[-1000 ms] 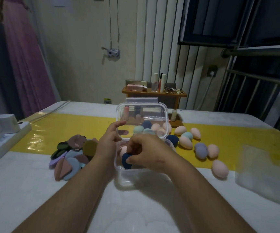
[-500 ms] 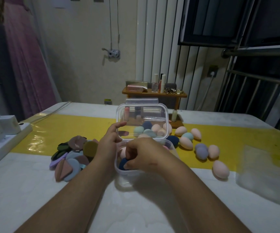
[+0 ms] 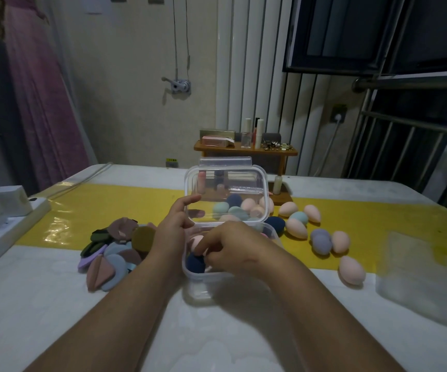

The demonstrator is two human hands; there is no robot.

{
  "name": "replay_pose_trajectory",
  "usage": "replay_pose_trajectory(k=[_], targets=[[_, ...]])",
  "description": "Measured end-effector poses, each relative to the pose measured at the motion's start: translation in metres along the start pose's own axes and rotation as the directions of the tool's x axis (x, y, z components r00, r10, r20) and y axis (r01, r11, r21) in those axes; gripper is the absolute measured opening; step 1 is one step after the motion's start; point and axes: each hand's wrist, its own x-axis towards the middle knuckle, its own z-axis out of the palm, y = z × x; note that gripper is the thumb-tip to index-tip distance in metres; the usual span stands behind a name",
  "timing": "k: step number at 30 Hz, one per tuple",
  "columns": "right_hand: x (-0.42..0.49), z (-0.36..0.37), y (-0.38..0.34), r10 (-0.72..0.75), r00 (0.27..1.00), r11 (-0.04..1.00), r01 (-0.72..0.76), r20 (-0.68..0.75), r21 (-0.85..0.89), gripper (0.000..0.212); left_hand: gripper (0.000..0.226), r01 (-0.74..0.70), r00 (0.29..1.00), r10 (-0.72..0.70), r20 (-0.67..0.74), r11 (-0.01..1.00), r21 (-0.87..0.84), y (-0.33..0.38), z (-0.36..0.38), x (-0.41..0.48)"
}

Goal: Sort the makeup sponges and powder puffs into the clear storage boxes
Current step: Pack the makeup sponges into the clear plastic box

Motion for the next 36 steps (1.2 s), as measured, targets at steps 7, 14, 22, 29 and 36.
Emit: replay_pose_trajectory(k=[7, 14, 22, 29, 36], targets=[[-0.006, 0.0, 0.009, 0.019, 0.997, 0.999, -0.016, -0.076, 0.049, 0.028, 0.057, 0.002, 1.0, -0.002, -0.006, 1.0, 0.013, -0.007, -0.002, 0.006], [-0.017, -0.008, 0.019, 0.067, 0.992, 0.994, -0.058, -0.104, 0.094, 0.024, 0.057, -0.001, 0.999, 0.0, 0.032, 0.999, 0.039, -0.011, 0.009, 0.001], [-0.035, -0.043, 0.055, 0.319, 0.859, 0.947, -0.279, -0.4, 0.157, 0.018, 0.055, -0.034, 0.999, 0.035, -0.013, 0.992, 0.118, -0.014, 0.004, 0.006], [-0.038, -0.054, 0.077, 0.672, 0.702, 0.705, -0.704, -0.237, -0.086, 0.019, 0.054, -0.049, 0.998, 0.052, -0.022, 0.992, 0.114, -0.017, 0.002, 0.011], [-0.044, -0.05, 0.079, 0.787, 0.614, 0.604, -0.786, -0.053, -0.129, 0.055, 0.053, -0.035, 0.999, 0.038, -0.022, 0.994, 0.106, -0.017, 0.001, 0.01]])
